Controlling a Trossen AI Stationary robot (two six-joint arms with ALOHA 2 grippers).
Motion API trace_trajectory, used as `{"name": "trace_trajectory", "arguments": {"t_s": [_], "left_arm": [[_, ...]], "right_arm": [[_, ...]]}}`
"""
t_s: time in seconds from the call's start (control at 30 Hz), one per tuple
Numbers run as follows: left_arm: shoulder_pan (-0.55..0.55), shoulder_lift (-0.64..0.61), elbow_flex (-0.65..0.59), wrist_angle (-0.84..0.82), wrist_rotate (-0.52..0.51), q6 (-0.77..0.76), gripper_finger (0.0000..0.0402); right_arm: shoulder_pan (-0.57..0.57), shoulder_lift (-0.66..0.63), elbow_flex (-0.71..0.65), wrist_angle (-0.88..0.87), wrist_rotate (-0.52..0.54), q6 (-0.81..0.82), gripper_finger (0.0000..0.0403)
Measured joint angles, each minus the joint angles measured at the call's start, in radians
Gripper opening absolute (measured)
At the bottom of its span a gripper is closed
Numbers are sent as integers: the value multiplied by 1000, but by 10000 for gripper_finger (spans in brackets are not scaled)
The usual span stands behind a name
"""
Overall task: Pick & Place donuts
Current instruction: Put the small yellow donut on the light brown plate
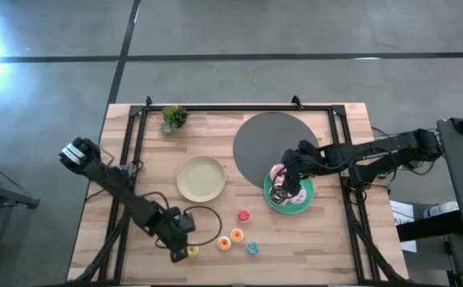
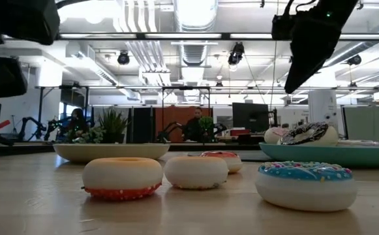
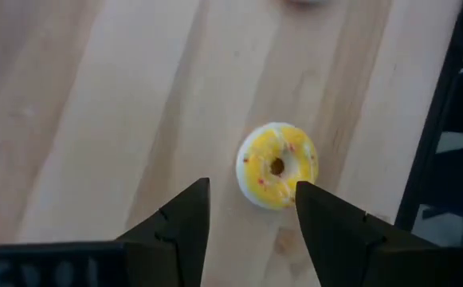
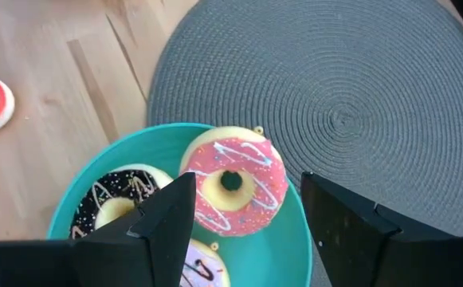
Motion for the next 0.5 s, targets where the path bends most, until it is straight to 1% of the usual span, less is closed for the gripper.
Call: {"name": "trace_trajectory", "arguments": {"t_s": [0.27,0.43,0.5], "left_arm": [[-5,126,26,40,-4,-21,160],[-14,169,71,42,3,-21,159],[-15,183,82,38,3,-22,151]], "right_arm": [[0,-8,1,17,1,5,219],[0,-8,1,17,1,10,219],[0,-8,1,16,6,11,219]]}}
